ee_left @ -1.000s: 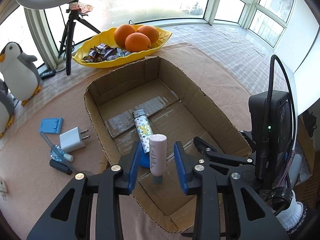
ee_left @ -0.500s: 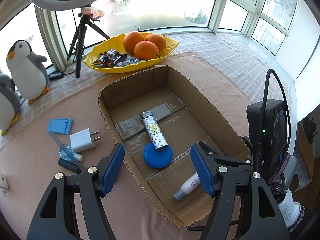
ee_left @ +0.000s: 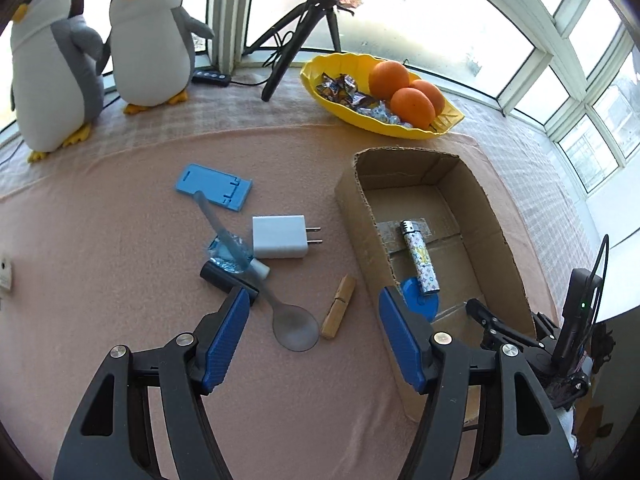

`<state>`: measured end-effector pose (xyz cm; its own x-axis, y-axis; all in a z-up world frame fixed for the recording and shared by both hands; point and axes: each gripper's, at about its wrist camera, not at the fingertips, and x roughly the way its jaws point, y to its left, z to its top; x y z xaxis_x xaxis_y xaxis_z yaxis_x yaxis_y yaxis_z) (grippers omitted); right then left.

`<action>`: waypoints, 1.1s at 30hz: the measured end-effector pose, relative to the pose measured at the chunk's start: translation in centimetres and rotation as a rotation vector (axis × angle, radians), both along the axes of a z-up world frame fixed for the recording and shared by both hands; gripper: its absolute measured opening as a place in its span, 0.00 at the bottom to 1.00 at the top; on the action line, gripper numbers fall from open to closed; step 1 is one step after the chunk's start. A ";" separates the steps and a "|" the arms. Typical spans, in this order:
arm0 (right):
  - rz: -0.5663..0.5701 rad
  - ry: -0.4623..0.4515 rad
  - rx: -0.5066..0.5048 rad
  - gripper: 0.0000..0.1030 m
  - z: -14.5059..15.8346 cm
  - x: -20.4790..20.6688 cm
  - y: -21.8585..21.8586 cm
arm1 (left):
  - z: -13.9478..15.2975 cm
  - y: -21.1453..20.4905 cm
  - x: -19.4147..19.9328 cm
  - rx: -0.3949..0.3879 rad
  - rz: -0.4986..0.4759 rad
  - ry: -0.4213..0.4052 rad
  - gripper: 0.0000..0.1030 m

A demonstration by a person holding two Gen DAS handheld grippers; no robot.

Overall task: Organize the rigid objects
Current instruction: 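Withdraw the left tool from the box toward the remaining items, then close the left gripper on the metal spoon handle and lift it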

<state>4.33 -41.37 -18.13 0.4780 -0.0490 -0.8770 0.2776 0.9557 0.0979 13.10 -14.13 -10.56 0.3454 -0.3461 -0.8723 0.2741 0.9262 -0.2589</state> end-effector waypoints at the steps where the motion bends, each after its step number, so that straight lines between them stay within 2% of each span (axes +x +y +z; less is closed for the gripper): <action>1: -0.001 -0.001 0.000 0.59 0.0 0.0 0.0 | -0.5 0.5 0.3 -0.007 0.022 0.022 0.63; 8: -0.001 -0.003 0.004 0.59 0.0 -0.1 0.0 | -3.3 2.0 1.6 -0.039 0.154 0.132 0.56; 13: -0.003 -0.005 0.010 0.60 0.0 -0.2 -0.1 | -5.3 2.0 2.2 -0.052 0.220 0.203 0.43; 23: -0.008 -0.010 0.020 0.61 -0.1 -0.4 -0.1 | -6.6 0.4 2.9 -0.032 0.242 0.229 0.42; 27: -0.008 -0.010 0.020 0.61 0.0 -0.4 -0.1 | -7.5 0.1 3.4 -0.027 0.249 0.253 0.35; 32: -0.010 -0.010 0.022 0.61 0.0 -0.4 -0.1 | -7.5 -0.4 3.9 -0.010 0.241 0.237 0.34; 33: -0.011 -0.011 0.023 0.61 0.0 -0.5 -0.1 | -7.6 -0.5 4.0 -0.007 0.236 0.235 0.30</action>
<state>3.87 -41.46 -18.13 0.4869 -0.0342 -0.8728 0.2865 0.9502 0.1226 17.08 -14.67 -18.14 0.2066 -0.2863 -0.9356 -0.0157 0.9551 -0.2958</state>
